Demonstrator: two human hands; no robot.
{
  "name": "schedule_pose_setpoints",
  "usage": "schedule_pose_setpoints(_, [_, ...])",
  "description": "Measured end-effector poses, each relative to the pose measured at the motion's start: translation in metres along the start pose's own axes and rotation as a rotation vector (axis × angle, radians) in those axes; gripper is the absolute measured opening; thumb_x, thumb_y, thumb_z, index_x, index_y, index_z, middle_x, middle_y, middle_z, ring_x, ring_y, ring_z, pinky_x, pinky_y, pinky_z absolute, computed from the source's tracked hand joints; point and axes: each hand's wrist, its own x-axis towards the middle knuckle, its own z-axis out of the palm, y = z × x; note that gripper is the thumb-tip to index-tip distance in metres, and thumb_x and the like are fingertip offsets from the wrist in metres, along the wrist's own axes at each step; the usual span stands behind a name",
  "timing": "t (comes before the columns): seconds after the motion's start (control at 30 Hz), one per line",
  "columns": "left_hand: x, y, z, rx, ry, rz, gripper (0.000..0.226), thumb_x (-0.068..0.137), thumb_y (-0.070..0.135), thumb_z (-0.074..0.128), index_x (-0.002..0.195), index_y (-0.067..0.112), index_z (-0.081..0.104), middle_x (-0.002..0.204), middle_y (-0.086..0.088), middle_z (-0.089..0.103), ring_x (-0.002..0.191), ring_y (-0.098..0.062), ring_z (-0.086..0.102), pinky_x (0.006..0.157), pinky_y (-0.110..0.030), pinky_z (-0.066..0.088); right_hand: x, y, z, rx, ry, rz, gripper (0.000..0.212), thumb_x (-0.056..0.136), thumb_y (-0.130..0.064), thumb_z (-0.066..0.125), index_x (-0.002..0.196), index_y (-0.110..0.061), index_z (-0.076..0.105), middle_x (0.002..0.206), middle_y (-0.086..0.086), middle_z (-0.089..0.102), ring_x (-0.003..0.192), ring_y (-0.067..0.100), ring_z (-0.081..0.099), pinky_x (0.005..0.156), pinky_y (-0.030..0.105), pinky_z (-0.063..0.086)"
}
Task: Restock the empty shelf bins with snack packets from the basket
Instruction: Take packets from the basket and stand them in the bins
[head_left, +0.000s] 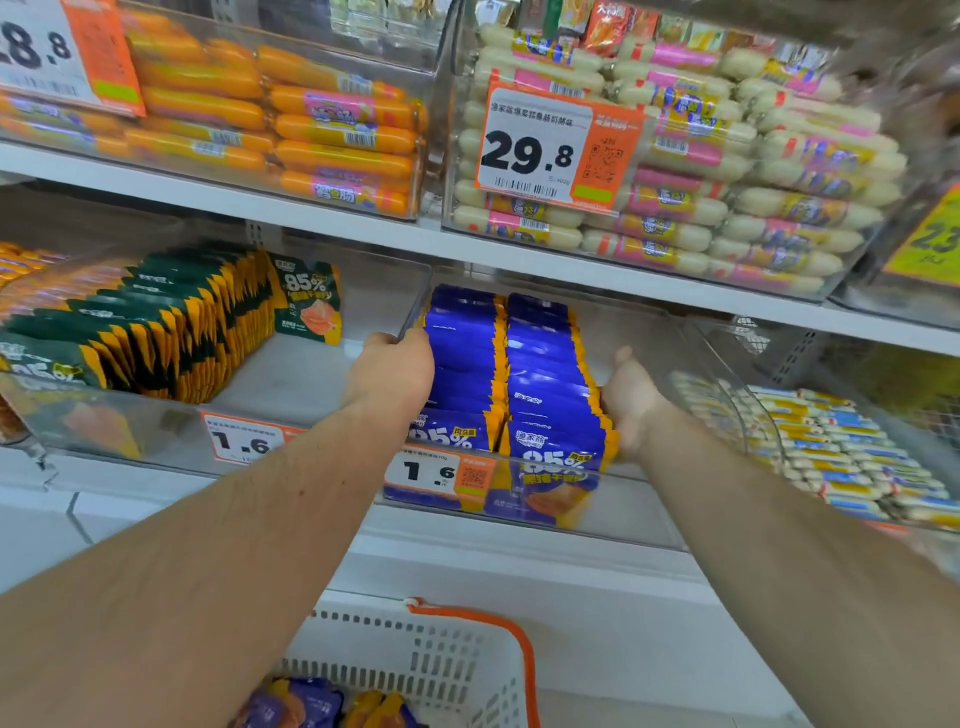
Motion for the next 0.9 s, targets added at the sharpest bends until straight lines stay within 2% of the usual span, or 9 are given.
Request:
schedule_pose_setpoints(0.07, [-0.004, 0.003, -0.003, 0.023, -0.014, -0.005, 0.025, 0.095, 0.04, 0.038, 0.109, 0.021, 0.047, 0.104, -0.007, 0.059, 0.09, -0.026, 0.06, 0.086, -0.037, 0.051, 0.0, 0.004, -0.007, 0.045, 0.046, 0.01, 0.109, 0.07, -0.096, 0.024, 0.128, -0.011, 0.058, 0.123, 0.008, 0.068, 0.102, 0.033, 0.07, 0.085, 0.056, 0.055])
schedule_pose_setpoints(0.17, [-0.007, 0.002, -0.009, 0.078, -0.032, 0.016, 0.033, 0.096, 0.039, 0.04, 0.118, 0.015, 0.048, 0.108, -0.009, 0.057, 0.087, -0.025, 0.058, 0.077, -0.033, 0.044, -0.016, 0.011, -0.001, 0.056, 0.021, -0.024, 0.101, 0.077, -0.091, 0.023, 0.125, -0.009, 0.058, 0.116, 0.01, 0.071, 0.099, 0.034, 0.071, 0.072, 0.056, 0.058])
schedule_pose_setpoints(0.23, [-0.012, -0.001, -0.013, 0.078, -0.042, 0.064, 0.041, 0.095, 0.04, 0.042, 0.127, 0.015, 0.047, 0.112, -0.008, 0.058, 0.086, -0.022, 0.059, 0.074, -0.032, 0.047, -0.021, 0.012, 0.001, 0.115, 0.071, -0.062, 0.101, 0.077, -0.09, 0.027, 0.128, -0.007, 0.052, 0.121, 0.011, 0.069, 0.1, 0.034, 0.07, 0.084, 0.058, 0.055])
schedule_pose_setpoints(0.33, [-0.027, -0.01, -0.024, 0.087, -0.034, 0.244, 0.051, 0.095, 0.034, 0.049, 0.141, 0.013, 0.04, 0.127, -0.008, 0.051, 0.095, -0.018, 0.056, 0.082, -0.034, 0.047, -0.029, 0.005, 0.0, 0.197, 0.3, -0.249, 0.082, 0.088, -0.075, 0.032, 0.133, -0.007, 0.043, 0.122, 0.003, 0.054, 0.109, 0.027, 0.06, 0.089, 0.042, 0.052])
schedule_pose_setpoints(0.4, [-0.039, -0.018, -0.035, 0.179, 0.049, 0.456, 0.051, 0.093, 0.028, 0.055, 0.14, 0.012, 0.042, 0.135, -0.007, 0.044, 0.111, -0.019, 0.048, 0.093, -0.032, 0.042, -0.046, 0.007, 0.007, 0.079, 0.533, -0.45, 0.05, 0.096, -0.056, 0.037, 0.12, -0.013, 0.05, 0.113, 0.005, 0.053, 0.106, 0.026, 0.053, 0.086, 0.035, 0.047])
schedule_pose_setpoints(0.5, [-0.058, -0.038, -0.05, 0.209, 0.045, 0.708, 0.038, 0.088, 0.019, 0.061, 0.124, 0.017, 0.051, 0.113, 0.004, 0.048, 0.094, -0.013, 0.051, 0.084, -0.026, 0.041, -0.081, 0.034, 0.036, -0.21, 0.781, -0.87, 0.03, 0.097, -0.032, 0.046, 0.075, -0.013, 0.052, 0.076, 0.002, 0.055, 0.075, 0.019, 0.053, 0.068, 0.031, 0.036])
schedule_pose_setpoints(0.57, [-0.071, -0.056, -0.057, 0.211, -0.12, 0.721, 0.031, 0.086, 0.016, 0.061, 0.115, 0.023, 0.053, 0.096, 0.011, 0.052, 0.075, -0.013, 0.053, 0.073, -0.03, 0.044, -0.097, 0.068, 0.063, -0.279, 0.724, -1.047, 0.039, 0.097, -0.022, 0.049, 0.06, -0.017, 0.038, 0.06, -0.004, 0.041, 0.057, 0.011, 0.037, 0.057, 0.03, 0.025])
schedule_pose_setpoints(0.7, [-0.082, -0.11, -0.072, 0.483, -0.44, 0.613, 0.02, 0.086, 0.013, 0.06, 0.104, 0.023, 0.061, 0.083, 0.011, 0.06, 0.058, -0.003, 0.048, 0.057, -0.017, 0.038, -0.083, 0.149, 0.106, -0.388, 0.557, -1.131, 0.034, 0.09, -0.02, 0.051, 0.058, -0.018, 0.04, 0.06, -0.002, 0.044, 0.063, 0.011, 0.035, 0.061, 0.029, 0.025])
schedule_pose_setpoints(0.9, [-0.07, -0.185, -0.1, 0.92, -0.742, 0.323, 0.032, 0.095, 0.023, 0.053, 0.127, 0.019, 0.058, 0.129, 0.001, 0.058, 0.11, -0.015, 0.054, 0.085, -0.021, 0.038, -0.011, 0.284, 0.102, -0.875, 0.194, -0.692, 0.043, 0.097, -0.016, 0.05, 0.057, -0.014, 0.037, 0.057, 0.007, 0.04, 0.052, 0.019, 0.035, 0.054, 0.037, 0.025])
